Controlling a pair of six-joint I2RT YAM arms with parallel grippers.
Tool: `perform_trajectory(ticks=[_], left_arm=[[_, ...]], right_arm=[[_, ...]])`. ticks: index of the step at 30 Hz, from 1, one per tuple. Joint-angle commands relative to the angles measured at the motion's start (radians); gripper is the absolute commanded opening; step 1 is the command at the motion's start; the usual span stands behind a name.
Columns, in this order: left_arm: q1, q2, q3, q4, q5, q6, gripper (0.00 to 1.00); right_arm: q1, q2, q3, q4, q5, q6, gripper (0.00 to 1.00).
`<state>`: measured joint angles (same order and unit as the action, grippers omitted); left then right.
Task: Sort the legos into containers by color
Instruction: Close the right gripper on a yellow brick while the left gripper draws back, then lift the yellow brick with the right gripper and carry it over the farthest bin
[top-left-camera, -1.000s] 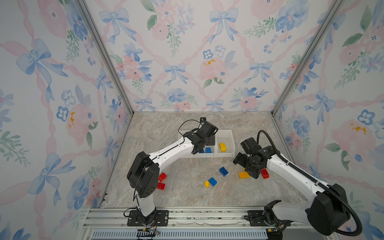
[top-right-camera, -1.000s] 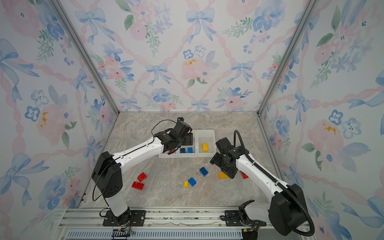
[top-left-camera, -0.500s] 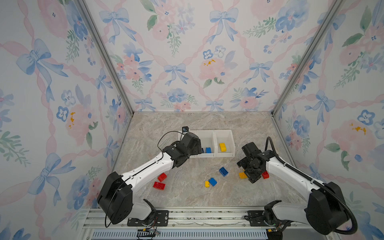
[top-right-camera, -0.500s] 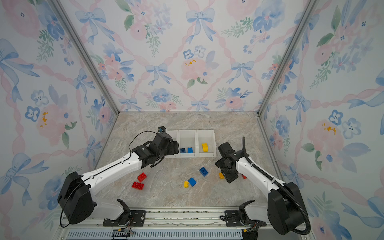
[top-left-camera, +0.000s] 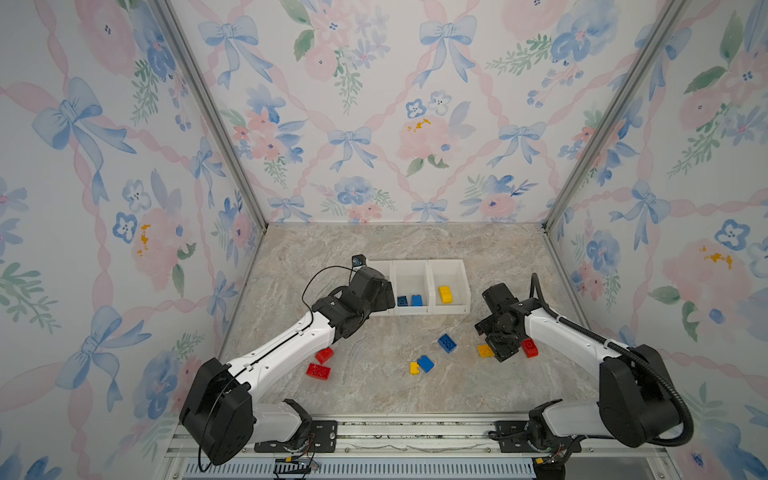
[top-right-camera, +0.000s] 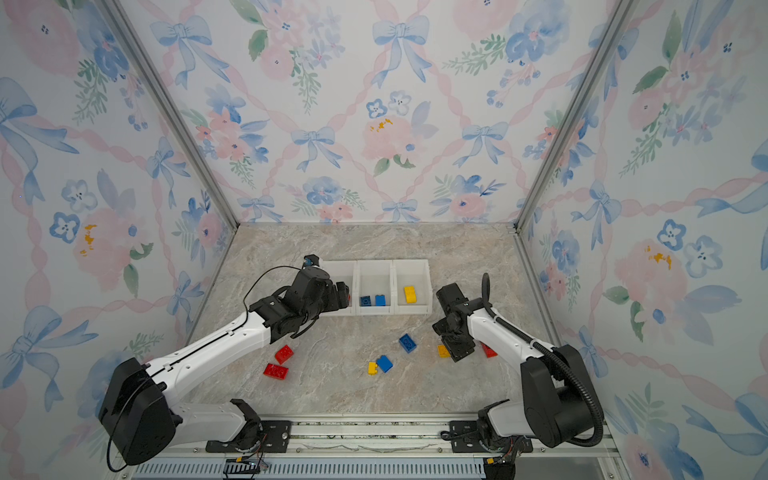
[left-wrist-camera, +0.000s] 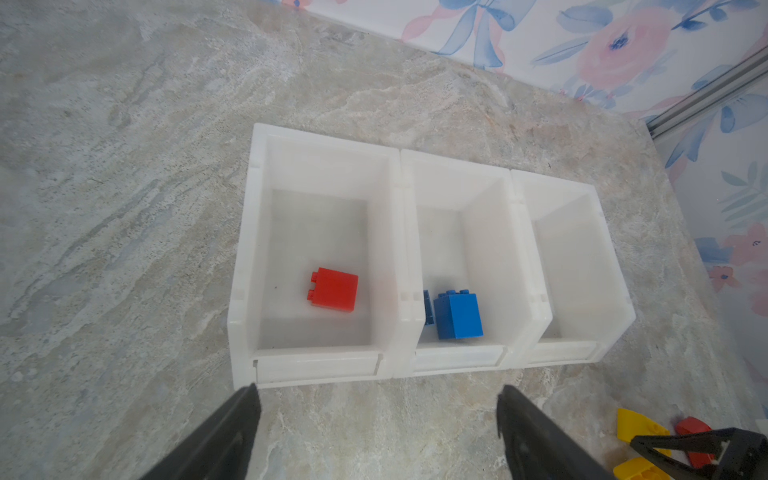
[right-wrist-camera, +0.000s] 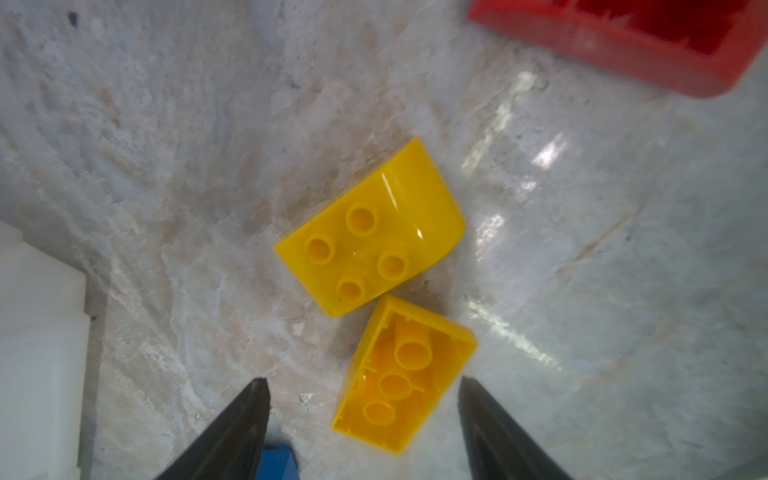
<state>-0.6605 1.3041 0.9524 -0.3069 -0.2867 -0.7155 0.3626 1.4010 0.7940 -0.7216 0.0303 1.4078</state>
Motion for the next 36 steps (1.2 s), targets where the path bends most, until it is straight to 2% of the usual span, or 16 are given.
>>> perform_trajectory(ticks=[1,5,25,36], left_arm=[[0.009,-0.029,-0.015,0.008,0.008,-0.007,0.91],[0.016,-0.039,-0.023,0.008,0.006,-0.007,0.91],[0.028,-0.061,-0.046,0.008,0.001,-0.022,0.92],[0.031,-0.087,-0.072,0.008,-0.009,-0.028,0.92]], right_arm=[[-0.007,0.024,-0.024,0.01,0.011,0.019,0.73],[-0.007,0.042,-0.032,0.019,0.017,0.019,0.71],[-0.007,0.061,-0.042,0.023,0.017,0.007,0.37],[0.043,0.031,0.074,-0.081,0.081,-0.1,0.3]])
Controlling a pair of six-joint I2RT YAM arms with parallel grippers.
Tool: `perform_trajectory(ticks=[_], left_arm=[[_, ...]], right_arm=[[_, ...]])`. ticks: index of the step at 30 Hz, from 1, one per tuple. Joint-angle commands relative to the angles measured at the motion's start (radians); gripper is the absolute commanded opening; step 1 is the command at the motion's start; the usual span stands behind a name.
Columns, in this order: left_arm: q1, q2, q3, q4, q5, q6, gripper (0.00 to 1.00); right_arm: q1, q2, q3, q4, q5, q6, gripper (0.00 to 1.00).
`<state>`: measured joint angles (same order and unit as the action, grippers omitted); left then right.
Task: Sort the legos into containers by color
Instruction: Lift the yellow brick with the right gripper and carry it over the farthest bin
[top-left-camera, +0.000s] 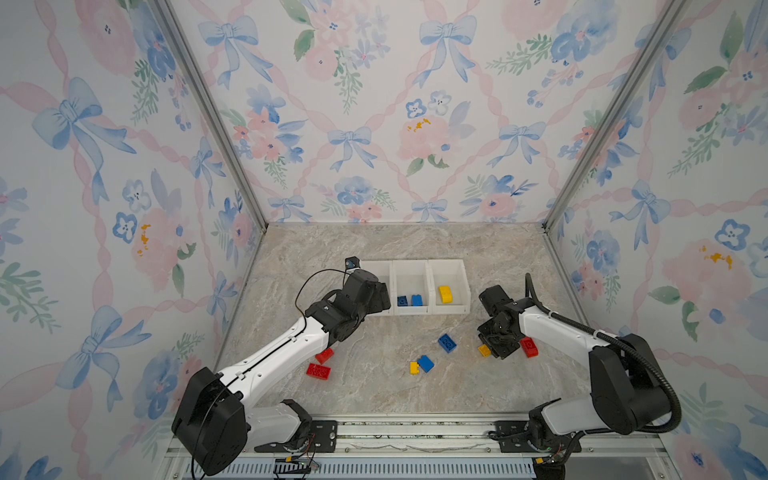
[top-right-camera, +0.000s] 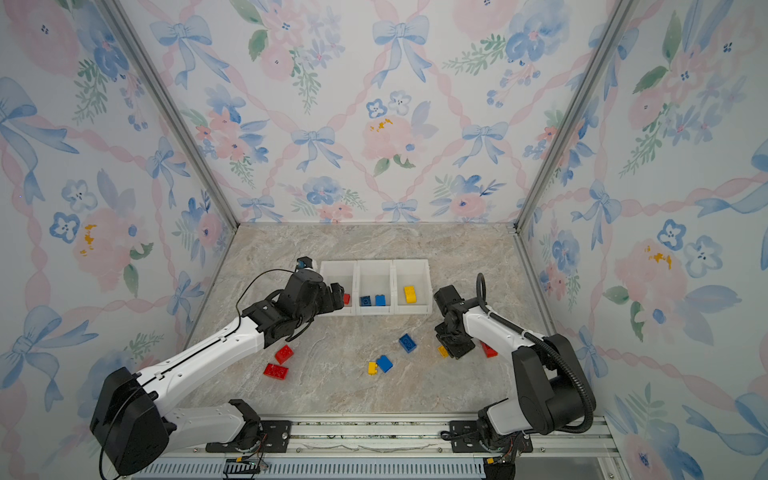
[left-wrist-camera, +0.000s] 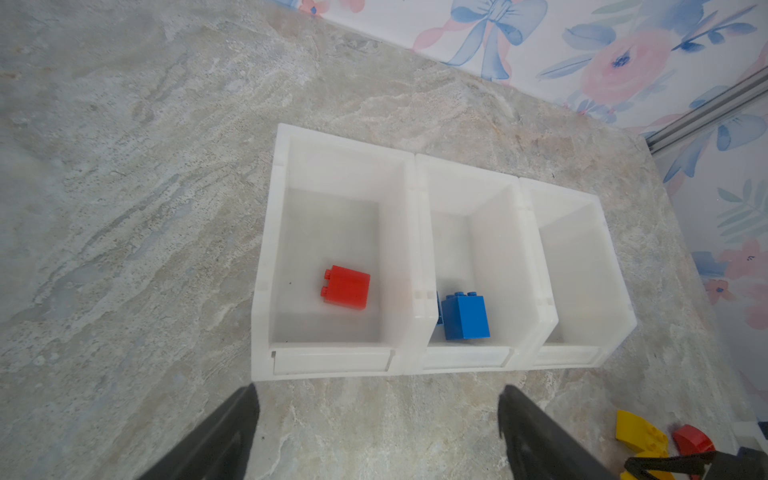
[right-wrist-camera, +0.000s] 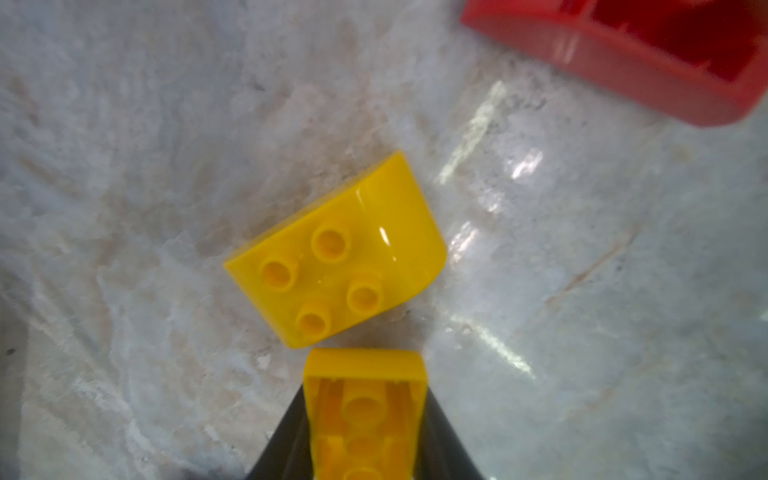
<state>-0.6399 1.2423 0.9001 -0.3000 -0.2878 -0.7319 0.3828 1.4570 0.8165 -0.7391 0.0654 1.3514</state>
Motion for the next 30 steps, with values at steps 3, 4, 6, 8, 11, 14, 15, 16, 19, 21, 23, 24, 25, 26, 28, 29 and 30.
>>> perform_trajectory(ticks=[3,4,6,8,11,14,15,16,19,21,23,24,25,26,28,29,30], left_arm=[[0.012,-0.037,-0.031,0.002,-0.01,-0.017,0.92],[0.013,-0.042,-0.034,0.001,-0.01,-0.018,0.92],[0.014,-0.049,-0.041,0.002,-0.011,-0.021,0.92],[0.014,-0.056,-0.048,0.002,-0.012,-0.023,0.92],[0.017,-0.066,-0.059,0.001,-0.012,-0.027,0.92],[0.016,-0.08,-0.071,0.002,-0.013,-0.031,0.92],[0.018,-0.084,-0.077,0.001,-0.011,-0.035,0.92],[0.019,-0.091,-0.083,0.001,-0.01,-0.036,0.92],[0.02,-0.11,-0.102,0.002,-0.01,-0.043,0.92],[0.023,-0.124,-0.117,0.001,-0.008,-0.05,0.92],[0.024,-0.14,-0.133,0.001,-0.005,-0.058,0.92],[0.025,-0.148,-0.142,0.001,-0.005,-0.061,0.93],[0.027,-0.157,-0.149,0.001,-0.004,-0.066,0.93],[0.028,-0.164,-0.155,0.001,-0.004,-0.07,0.93],[0.029,-0.177,-0.168,0.001,-0.003,-0.076,0.93],[0.029,-0.181,-0.173,0.001,-0.002,-0.078,0.93],[0.029,-0.185,-0.177,0.001,-0.002,-0.08,0.93]], right_arm=[[0.055,-0.036,0.097,-0.09,0.07,-0.069,0.29],[0.066,-0.038,0.118,-0.101,0.081,-0.084,0.28],[0.088,-0.035,0.163,-0.124,0.103,-0.115,0.28],[0.108,-0.026,0.217,-0.141,0.125,-0.16,0.27],[0.141,0.006,0.309,-0.168,0.166,-0.24,0.26],[0.17,0.058,0.403,-0.172,0.194,-0.345,0.25],[0.175,0.08,0.433,-0.171,0.198,-0.385,0.25],[0.182,0.101,0.464,-0.163,0.198,-0.432,0.25],[0.191,0.164,0.543,-0.153,0.209,-0.556,0.26],[0.191,0.206,0.587,-0.15,0.21,-0.625,0.26],[0.19,0.264,0.632,-0.149,0.208,-0.694,0.26],[0.19,0.289,0.654,-0.146,0.204,-0.72,0.26],[0.189,0.312,0.675,-0.141,0.196,-0.774,0.26],[0.189,0.333,0.693,-0.133,0.19,-0.797,0.26],[0.184,0.382,0.729,-0.116,0.173,-0.851,0.27],[0.182,0.404,0.749,-0.117,0.171,-0.868,0.27],[0.178,0.433,0.772,-0.121,0.172,-0.89,0.27]])
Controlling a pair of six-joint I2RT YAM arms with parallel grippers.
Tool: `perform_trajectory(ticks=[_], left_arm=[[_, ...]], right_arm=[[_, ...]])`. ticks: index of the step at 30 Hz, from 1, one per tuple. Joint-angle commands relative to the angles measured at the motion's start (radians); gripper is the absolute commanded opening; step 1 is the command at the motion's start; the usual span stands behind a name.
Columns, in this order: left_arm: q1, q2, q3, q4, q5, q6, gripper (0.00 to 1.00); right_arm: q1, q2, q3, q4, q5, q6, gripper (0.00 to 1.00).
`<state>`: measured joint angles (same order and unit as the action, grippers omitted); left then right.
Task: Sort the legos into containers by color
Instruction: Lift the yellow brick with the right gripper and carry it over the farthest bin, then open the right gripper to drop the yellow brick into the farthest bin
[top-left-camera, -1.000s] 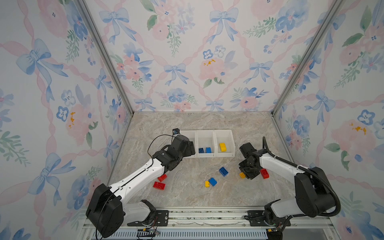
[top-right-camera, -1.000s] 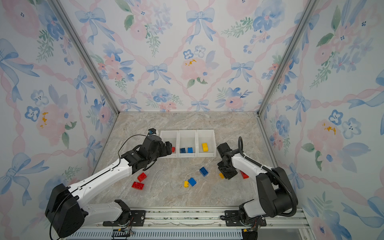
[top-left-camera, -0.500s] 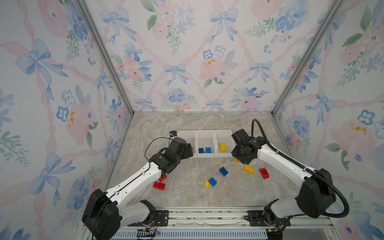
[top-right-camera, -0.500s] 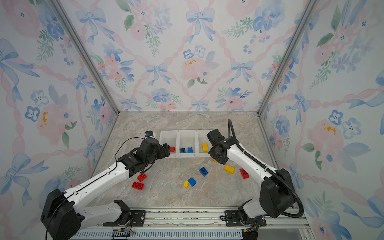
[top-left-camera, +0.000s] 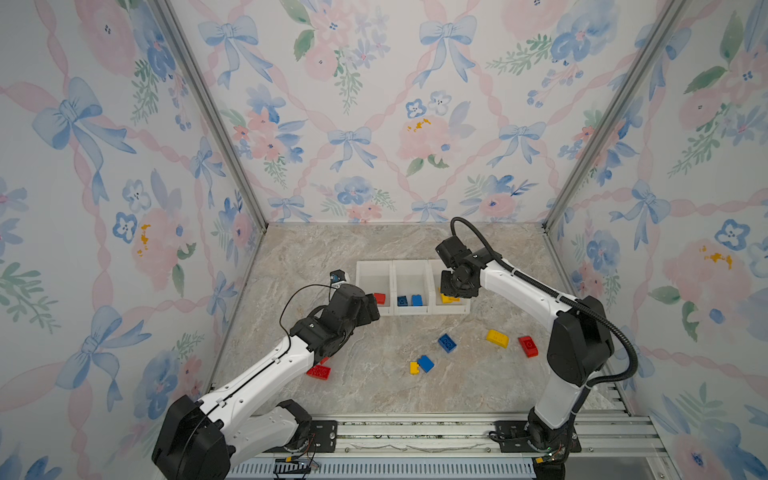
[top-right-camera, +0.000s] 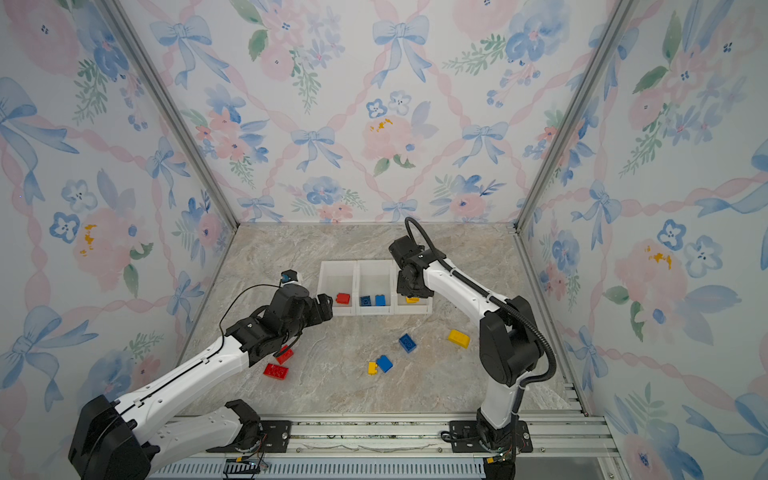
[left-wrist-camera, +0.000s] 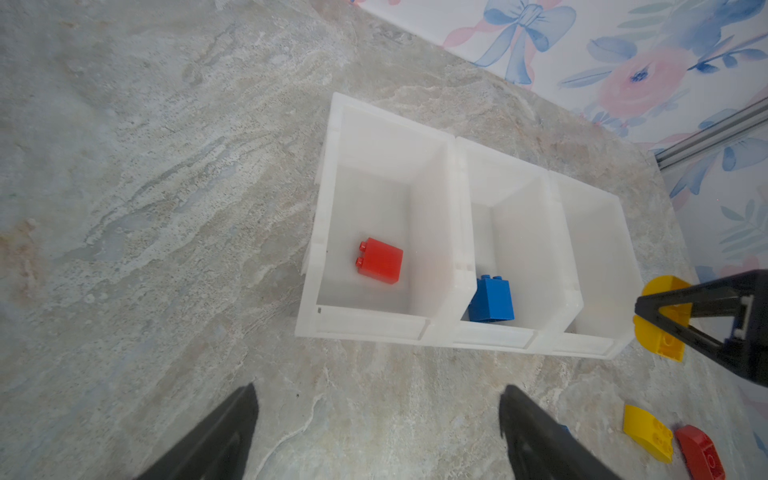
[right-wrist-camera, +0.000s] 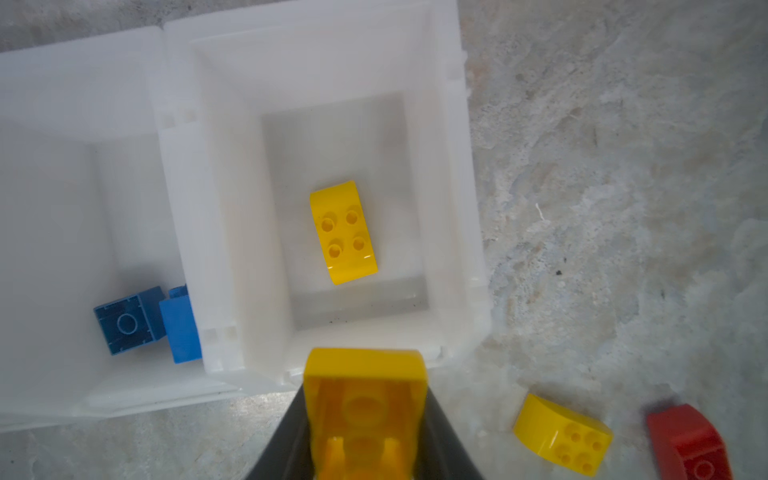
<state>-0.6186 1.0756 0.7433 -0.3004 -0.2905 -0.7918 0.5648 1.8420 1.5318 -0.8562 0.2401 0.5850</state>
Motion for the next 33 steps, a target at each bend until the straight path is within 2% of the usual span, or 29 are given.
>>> perform_trajectory(ticks=[1,9,21,33], left_arm=[[0.008,-0.024,-0.024,0.001,0.002,-0.021,0.93],[0.01,-0.04,-0.026,0.0,0.004,-0.023,0.93],[0.011,-0.022,-0.012,0.001,0.006,-0.019,0.93],[0.013,-0.017,-0.003,0.0,0.006,-0.019,0.94]], right_arm=[[-0.006,0.071,0.08,-0.009,0.004,-0.143,0.27],[-0.044,0.17,0.156,-0.015,0.047,-0.197,0.27],[-0.08,0.232,0.173,-0.019,0.079,-0.223,0.29],[-0.091,0.219,0.159,-0.009,0.076,-0.224,0.49]])
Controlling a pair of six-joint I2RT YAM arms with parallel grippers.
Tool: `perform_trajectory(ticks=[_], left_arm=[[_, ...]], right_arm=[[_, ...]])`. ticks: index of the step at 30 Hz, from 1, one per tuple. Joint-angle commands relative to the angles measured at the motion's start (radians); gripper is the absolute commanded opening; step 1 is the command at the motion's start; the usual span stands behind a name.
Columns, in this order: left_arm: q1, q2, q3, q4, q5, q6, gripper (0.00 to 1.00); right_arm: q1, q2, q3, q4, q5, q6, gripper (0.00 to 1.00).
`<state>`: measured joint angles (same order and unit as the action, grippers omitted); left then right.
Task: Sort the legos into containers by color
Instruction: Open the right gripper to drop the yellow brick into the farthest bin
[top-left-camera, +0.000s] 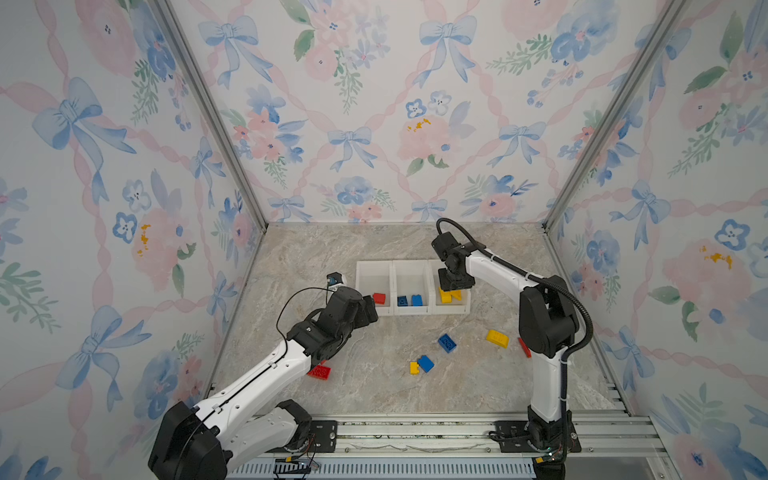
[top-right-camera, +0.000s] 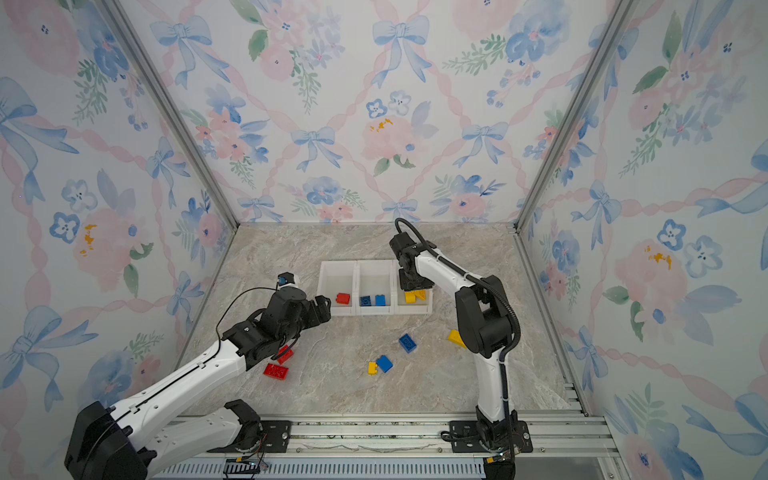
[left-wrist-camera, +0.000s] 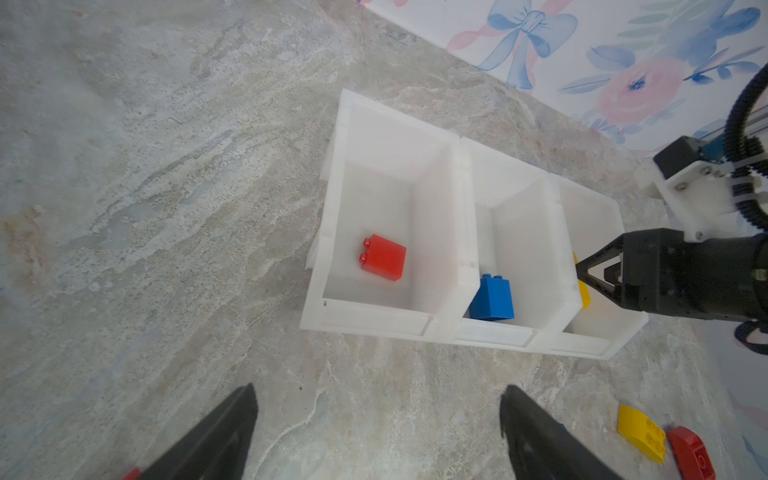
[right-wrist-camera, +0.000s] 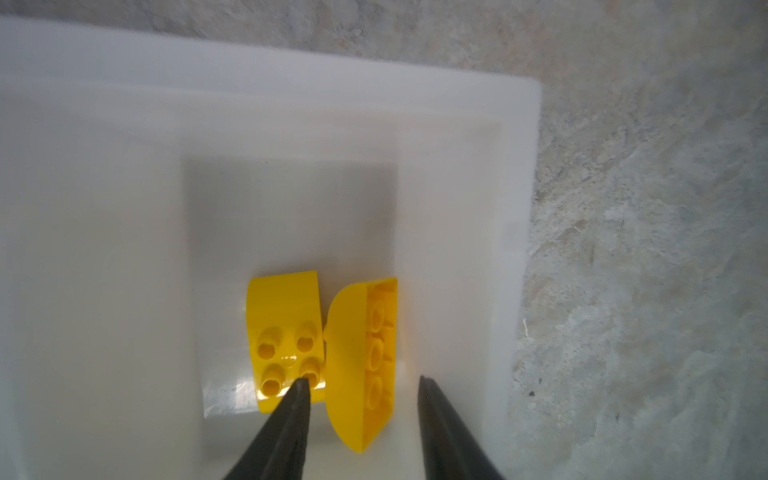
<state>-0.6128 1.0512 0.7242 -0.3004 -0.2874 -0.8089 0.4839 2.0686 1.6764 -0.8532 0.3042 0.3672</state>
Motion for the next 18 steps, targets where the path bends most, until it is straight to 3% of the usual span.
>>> perform_trajectory(ticks=[1,9,18], left_arm=[[0.007,0.007,0.016,-0.001,0.004,-0.001,0.94],[0.007,0.002,0.015,0.0,0.003,-0.006,0.94],[0.007,0.009,0.016,0.0,0.001,-0.008,0.94]], right_arm=[[-0.009,-0.014,0.013,-0.012,0.01,-0.005,0.5],[-0.011,-0.093,-0.023,-0.023,-0.009,0.008,0.54],[-0.043,-0.283,-0.172,-0.044,-0.105,0.043,0.66]])
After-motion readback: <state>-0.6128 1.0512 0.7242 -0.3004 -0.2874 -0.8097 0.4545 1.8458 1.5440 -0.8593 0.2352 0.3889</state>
